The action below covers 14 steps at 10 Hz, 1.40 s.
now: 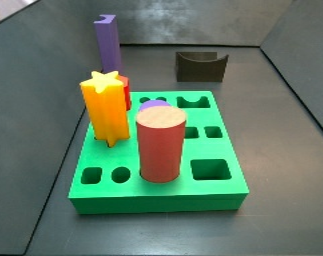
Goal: Pick up the arch object. Move up. Move to above the board. Insert the arch object.
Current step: Pick up the arch object.
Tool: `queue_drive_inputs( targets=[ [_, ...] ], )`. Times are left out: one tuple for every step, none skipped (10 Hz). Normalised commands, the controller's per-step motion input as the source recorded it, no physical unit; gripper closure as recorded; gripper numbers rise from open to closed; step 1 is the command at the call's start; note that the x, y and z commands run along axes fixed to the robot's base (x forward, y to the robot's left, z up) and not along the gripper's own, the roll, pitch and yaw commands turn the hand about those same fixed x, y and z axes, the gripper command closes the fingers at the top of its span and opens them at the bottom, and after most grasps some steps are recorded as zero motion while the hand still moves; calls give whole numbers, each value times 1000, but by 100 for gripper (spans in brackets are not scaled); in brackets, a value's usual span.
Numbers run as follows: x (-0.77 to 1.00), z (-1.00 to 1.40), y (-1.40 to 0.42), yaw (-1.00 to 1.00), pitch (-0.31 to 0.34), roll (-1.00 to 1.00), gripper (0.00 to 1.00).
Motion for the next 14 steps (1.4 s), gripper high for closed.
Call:
queue_drive_inputs(
  targets=[
    [-57, -83, -169, -100, 0, 154, 0],
    [0, 0, 0, 0, 0, -16, 0],
    [-166, -31, -137, 49, 0, -37, 0],
    [-663, 0, -509, 111, -51, -29, 0],
    [-791, 0, -391, 69, -66, -61, 0],
    [-854, 40, -551, 57, -89, -13, 0],
    [-794, 0, -557, 31, -10, 6, 0],
    [-857, -69, -366, 54, 0, 0, 0],
    [-929, -269, -234, 26, -11, 0, 0],
    [-637, -349, -29, -17, 0, 24, 0],
    [-651, -466, -26, -6, 0, 60, 0],
    [-523, -666, -89, 0, -33, 7, 0],
    [-134, -649, -71, 0, 0, 27, 0],
    [66, -460, -57, -180, 50, 64, 0]
  ],
)
